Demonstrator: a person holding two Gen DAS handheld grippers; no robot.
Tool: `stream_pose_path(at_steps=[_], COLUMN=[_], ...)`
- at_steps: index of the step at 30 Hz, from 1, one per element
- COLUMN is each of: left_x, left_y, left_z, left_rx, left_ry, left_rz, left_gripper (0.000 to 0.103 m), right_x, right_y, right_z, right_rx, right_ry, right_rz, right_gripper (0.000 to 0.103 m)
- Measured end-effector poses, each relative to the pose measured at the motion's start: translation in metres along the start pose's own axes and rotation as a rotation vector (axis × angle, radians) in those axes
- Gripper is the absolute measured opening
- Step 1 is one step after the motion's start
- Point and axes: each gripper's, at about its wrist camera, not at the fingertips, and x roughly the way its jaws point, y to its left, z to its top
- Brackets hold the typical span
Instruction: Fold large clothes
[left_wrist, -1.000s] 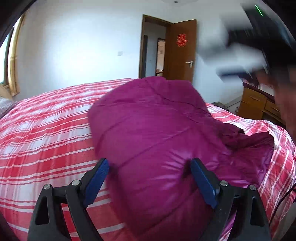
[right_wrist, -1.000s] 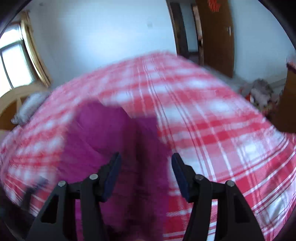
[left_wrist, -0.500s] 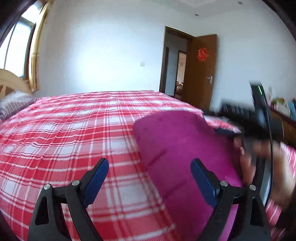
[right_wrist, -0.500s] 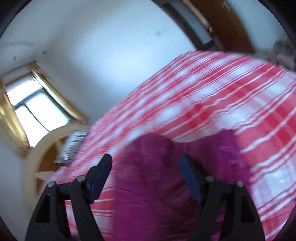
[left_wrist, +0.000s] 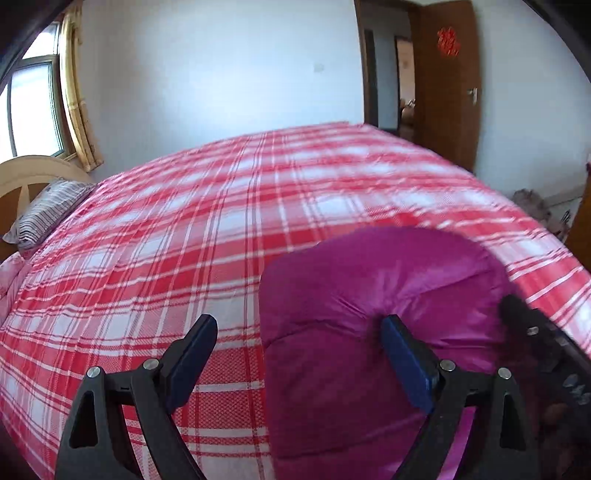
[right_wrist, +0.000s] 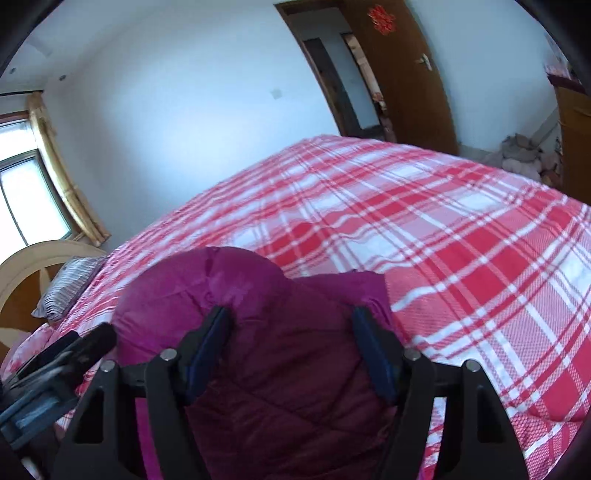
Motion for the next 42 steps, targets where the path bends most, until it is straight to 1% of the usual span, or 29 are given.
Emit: stream_pose_path(at_steps=[2, 4, 7, 9, 23, 32, 42], left_x=[0.007, 0.008, 0.016, 0.019, 0.034, 0.036, 0.041], left_y=[-0.001, -0.002, 0.001, 0.002, -0.001, -0.006, -0.003], left_z=[-0.006, -0.011, -0.014, -0.015, -0.016, -0.017, -0.018], left_rx=[0.009, 0.018, 0.015, 0.006, -0.009, 0.009, -0.011], left_ry=[0.013, 0.005, 0.011, 0.022, 0.063, 0.054, 0.065], left_rz=[-0.003, 0.002, 0.01, 0.0, -0.02, 0.007, -0.006], left_gripper=[0.091, 0.091, 0.095, 0.097, 0.099, 0.1, 0.1], right_x=[0.003, 0.004, 0.009, 0.012, 0.027, 0.031, 0.038], right_y=[-0.005, -0.006, -0.005, -0.005, -0.011, -0.009, -0.006], right_z=[-0.002, -0.005, -0.007, -0.007, -0.01, -0.012, -0.012], right_rx=[0.016, 0.023, 0.016, 0.018, 0.042, 0.031, 0.007], right_ry=[0.014, 0.025, 0.038, 0.049, 0.121, 0.133, 0.163], right_rz=[-0.015, -0.016, -0.03, -0.039, -0.088, -0.116, -0.149], right_gripper=[0.072, 0.072, 0.073, 0.073, 0.074, 0.075, 0.078])
